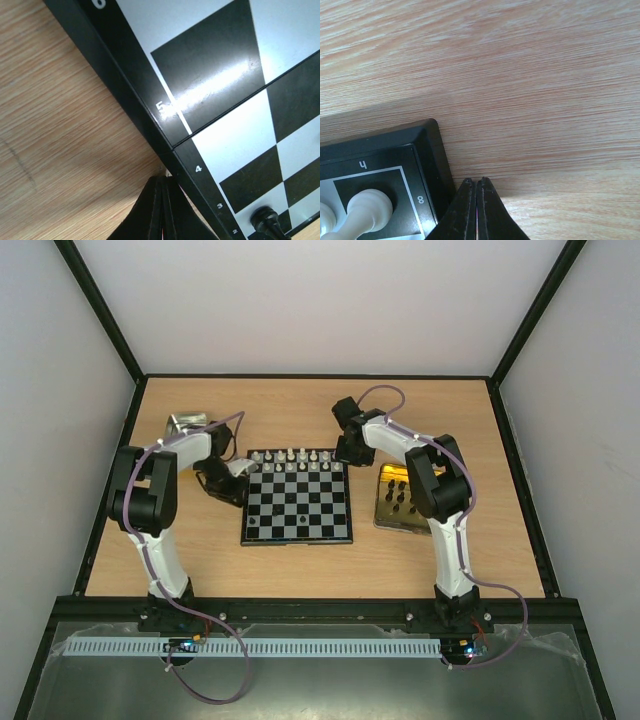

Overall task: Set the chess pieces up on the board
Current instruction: Move the chessboard to the center of the board.

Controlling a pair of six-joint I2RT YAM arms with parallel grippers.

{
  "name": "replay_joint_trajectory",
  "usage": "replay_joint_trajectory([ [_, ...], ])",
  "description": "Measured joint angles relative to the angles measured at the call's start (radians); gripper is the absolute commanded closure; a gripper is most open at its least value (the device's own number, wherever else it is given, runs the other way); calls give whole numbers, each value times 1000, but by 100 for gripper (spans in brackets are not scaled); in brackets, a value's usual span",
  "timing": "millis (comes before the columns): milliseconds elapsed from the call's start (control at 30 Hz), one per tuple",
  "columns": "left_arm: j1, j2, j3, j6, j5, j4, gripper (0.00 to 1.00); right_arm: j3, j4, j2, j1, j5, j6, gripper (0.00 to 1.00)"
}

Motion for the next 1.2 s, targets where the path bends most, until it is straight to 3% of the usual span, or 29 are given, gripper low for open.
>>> replay_joint_trajectory([
  [333,85,-50,23,5,-60,-2,98,-49,-10,-40,-9,42,1,98],
  [600,129,-110,288,2,-85,-34,98,-92,-26,-145,-13,76,2,98],
  [833,231,-65,415,-18,-183,-21,98,-103,-37,-206,-13,85,2,98],
  [1200,274,64,387,-39,-236,42,98,-114,-64,-232,-13,84,1,98],
])
